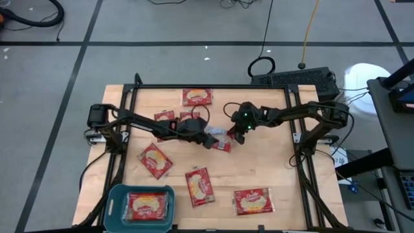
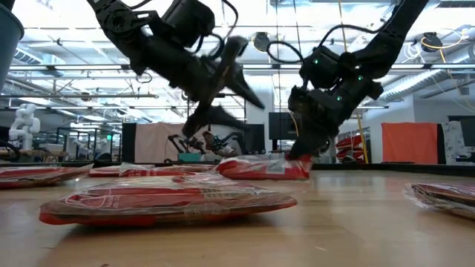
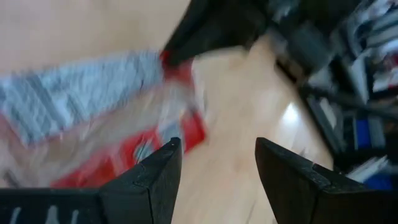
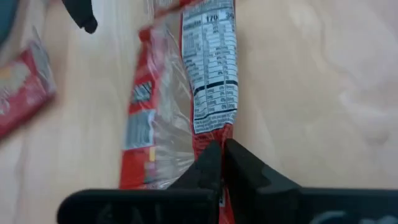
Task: Sort popcorn bags into baskets
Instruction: Put the popcorn sachet into the bin
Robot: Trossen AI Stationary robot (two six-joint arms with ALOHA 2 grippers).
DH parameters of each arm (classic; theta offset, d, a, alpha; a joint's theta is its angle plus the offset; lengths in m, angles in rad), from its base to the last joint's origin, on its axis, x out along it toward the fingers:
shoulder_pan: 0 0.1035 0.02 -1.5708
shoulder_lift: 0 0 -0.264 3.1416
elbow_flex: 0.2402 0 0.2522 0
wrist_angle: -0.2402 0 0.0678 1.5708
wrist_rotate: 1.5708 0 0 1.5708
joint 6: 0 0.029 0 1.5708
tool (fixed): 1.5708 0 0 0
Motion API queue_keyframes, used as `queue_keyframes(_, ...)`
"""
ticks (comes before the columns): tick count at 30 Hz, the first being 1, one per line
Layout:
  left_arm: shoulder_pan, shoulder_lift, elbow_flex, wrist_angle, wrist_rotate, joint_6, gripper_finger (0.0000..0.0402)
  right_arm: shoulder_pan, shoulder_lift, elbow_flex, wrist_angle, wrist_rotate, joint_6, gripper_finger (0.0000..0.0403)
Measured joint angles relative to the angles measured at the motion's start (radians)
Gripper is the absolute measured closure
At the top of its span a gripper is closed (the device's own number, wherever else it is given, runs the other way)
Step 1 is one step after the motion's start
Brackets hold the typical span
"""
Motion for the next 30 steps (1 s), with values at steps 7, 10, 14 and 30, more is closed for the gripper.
queue_keyframes(7,0.068,-0.137,0.0,-0.192,-0.133,0.011,0.0194,0.0,-0.095,0.0,-0.059,0.027,-0.047,0.0402)
queue_keyframes(10,0.114,-0.174,-0.001,-0.261,-0.135,0.002,0.0194,0.0,-0.135,-0.001,-0.072,0.027,-0.062,0.0403)
queue_keyframes(14,0.16,-0.176,-0.001,-0.256,-0.054,0.124,0.0181,0.002,-0.178,0.0,-0.065,0.024,-0.074,0.0402)
queue_keyframes(30,0.196,-0.042,0.0,-0.187,0.126,0.65,0.0116,0.031,-0.208,0.0,-0.081,0.021,-0.238,0.0402)
